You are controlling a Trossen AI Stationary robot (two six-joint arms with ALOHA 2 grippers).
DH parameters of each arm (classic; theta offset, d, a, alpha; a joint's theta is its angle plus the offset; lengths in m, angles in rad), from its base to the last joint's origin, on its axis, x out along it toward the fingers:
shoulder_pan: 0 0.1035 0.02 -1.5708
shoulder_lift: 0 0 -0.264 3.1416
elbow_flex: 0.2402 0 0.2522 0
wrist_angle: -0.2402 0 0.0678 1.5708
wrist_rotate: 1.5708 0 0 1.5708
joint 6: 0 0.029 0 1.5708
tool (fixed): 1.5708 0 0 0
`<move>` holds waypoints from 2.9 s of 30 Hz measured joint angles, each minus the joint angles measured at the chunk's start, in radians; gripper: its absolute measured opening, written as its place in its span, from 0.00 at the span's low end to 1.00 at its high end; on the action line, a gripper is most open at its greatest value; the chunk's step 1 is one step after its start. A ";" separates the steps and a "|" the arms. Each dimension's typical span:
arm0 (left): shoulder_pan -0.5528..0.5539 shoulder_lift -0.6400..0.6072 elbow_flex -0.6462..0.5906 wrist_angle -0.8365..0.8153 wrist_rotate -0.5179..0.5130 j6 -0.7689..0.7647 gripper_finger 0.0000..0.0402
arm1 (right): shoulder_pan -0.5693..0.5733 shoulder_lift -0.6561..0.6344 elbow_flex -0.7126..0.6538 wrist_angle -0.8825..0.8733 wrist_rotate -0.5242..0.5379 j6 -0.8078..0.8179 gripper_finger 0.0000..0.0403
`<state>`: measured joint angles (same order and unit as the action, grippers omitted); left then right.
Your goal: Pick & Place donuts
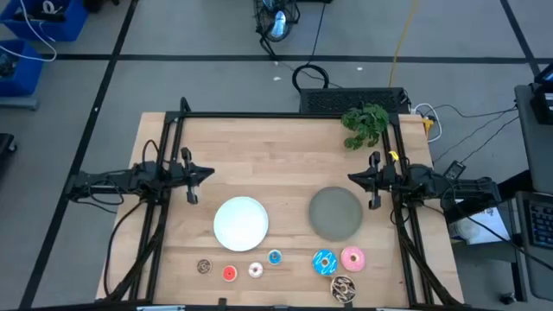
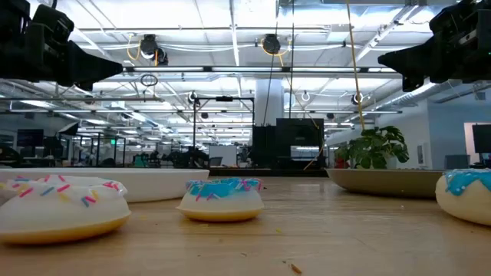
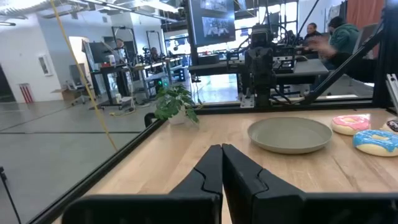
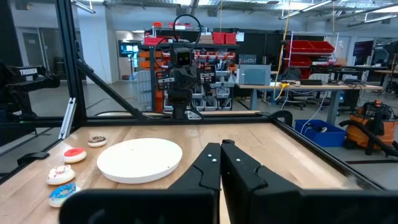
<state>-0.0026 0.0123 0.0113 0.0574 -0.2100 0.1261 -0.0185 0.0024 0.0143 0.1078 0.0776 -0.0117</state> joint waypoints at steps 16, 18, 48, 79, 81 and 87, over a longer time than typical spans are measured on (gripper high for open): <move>0.000 0.002 -0.001 0.008 0.000 0.000 0.02 | -0.050 -0.001 0.000 -0.018 0.031 0.001 0.00; 0.000 0.002 -0.002 0.009 -0.001 0.000 0.02 | -0.045 0.002 0.000 -0.002 0.029 0.000 0.00; 0.000 0.002 -0.002 0.019 -0.001 0.000 0.02 | -0.045 0.007 0.000 -0.011 0.026 0.000 0.00; 0.000 0.002 -0.001 0.019 -0.001 0.000 0.02 | -0.045 0.007 0.000 -0.011 0.026 0.000 0.00; 0.000 0.002 -0.001 0.019 -0.001 0.000 0.02 | -0.045 0.007 0.000 -0.011 0.026 0.000 0.00; 0.000 0.002 0.000 0.019 -0.001 0.000 0.02 | -0.045 0.008 0.000 -0.011 0.026 0.013 0.00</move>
<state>-0.0029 0.0139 0.0109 0.0765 -0.2107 0.1261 -0.0635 0.0100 0.0147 0.0971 0.1032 0.0015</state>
